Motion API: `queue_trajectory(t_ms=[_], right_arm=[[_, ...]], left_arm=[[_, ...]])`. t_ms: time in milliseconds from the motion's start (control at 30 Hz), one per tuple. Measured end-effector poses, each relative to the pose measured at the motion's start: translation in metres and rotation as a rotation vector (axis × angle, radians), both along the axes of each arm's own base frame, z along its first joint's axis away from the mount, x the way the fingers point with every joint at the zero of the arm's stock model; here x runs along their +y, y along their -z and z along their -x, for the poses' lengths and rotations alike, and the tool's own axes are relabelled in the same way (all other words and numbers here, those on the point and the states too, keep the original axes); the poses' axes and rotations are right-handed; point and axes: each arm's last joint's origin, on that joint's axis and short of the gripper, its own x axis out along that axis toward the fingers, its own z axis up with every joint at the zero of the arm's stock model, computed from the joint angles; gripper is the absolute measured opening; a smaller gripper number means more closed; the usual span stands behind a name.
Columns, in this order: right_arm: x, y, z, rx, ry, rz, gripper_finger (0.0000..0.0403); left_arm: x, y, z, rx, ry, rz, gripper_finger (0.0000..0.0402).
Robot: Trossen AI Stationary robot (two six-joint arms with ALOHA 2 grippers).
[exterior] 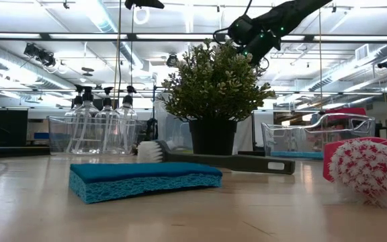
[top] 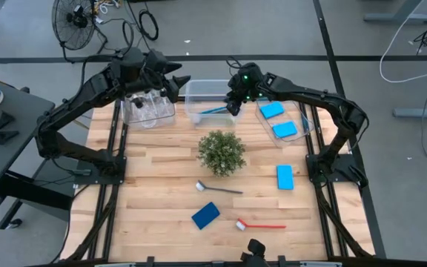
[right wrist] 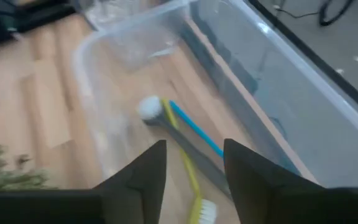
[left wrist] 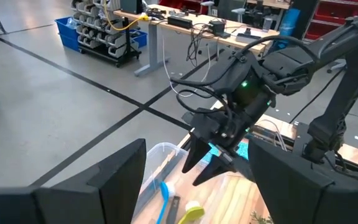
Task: Pick & Place Kitchen Sink Supplies
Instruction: Put the gray dish brush into the white bin
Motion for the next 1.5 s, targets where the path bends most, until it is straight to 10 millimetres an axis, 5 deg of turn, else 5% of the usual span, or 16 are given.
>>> queue_trajectory(t_ms=[300,600,833,1200,1500], right_arm=[[0.023,-0.038,0.011,-0.147,-0.194,-0.013,0.0185],[0.082,-0.079,0.031,-0.197,-0.495,0.068,0.0185],[0.133,-0.080,0.046,-0.039,-0.625,0.049,0.0185],[0.199,-0.065,0.053,0.225,-0.597,-0.113,0.0185],[0.243,-0.064,0.056,0.268,-0.505,-0.207,0.0185]], left_arm=[[-0.001,0.003,0.000,0.028,0.034,0.025,0.0288],[-0.005,0.007,0.000,0.049,0.108,0.060,0.0288],[-0.005,0.007,0.000,0.046,0.123,0.067,0.0288],[-0.005,0.007,-0.001,0.046,0.129,0.067,0.0288],[-0.006,0.007,-0.001,0.042,0.176,0.078,0.0288]])
